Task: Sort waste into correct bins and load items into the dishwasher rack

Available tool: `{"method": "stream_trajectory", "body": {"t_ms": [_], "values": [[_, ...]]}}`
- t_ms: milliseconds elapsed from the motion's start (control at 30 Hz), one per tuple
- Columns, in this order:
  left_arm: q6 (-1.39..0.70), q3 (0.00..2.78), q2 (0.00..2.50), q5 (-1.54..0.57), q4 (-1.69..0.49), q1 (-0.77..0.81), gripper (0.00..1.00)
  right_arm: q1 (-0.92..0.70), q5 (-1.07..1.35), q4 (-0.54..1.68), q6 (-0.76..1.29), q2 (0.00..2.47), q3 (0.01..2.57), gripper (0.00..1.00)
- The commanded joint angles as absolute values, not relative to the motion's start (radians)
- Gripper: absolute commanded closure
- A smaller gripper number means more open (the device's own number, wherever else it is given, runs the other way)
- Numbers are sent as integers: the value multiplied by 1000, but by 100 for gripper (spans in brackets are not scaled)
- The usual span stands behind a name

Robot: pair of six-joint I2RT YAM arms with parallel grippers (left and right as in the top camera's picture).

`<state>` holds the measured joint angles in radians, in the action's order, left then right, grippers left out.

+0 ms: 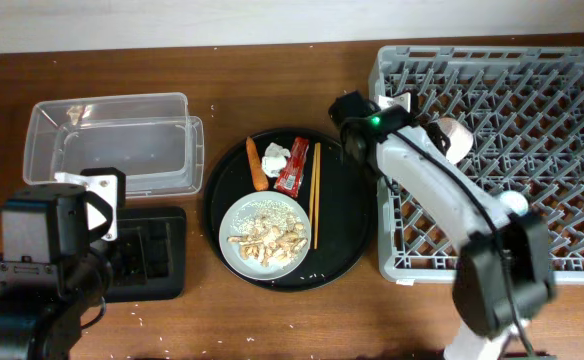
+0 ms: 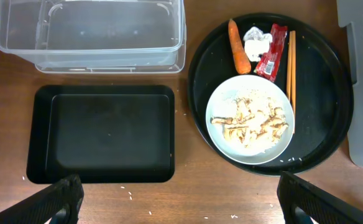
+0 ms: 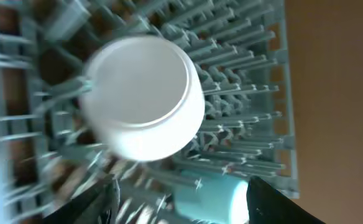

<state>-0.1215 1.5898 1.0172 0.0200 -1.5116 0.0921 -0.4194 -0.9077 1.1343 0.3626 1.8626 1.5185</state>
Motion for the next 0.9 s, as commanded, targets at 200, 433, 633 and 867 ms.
{"method": "stream_trajectory", "body": {"t_ms": [200, 433, 633, 867], "values": [[-131, 1594, 1010, 34, -1513, 89, 1, -543, -30, 945, 559, 1916, 1515, 82], [-130, 1594, 1010, 34, -1513, 89, 0, -523, 41, 832, 560, 2153, 1513, 83], [-131, 1594, 1010, 34, -1513, 89, 1, -491, 42, 865, 532, 2159, 1521, 74], [-130, 1594, 1010, 34, -1513, 89, 1, -445, 41, 876, 464, 2031, 1531, 74]]}}
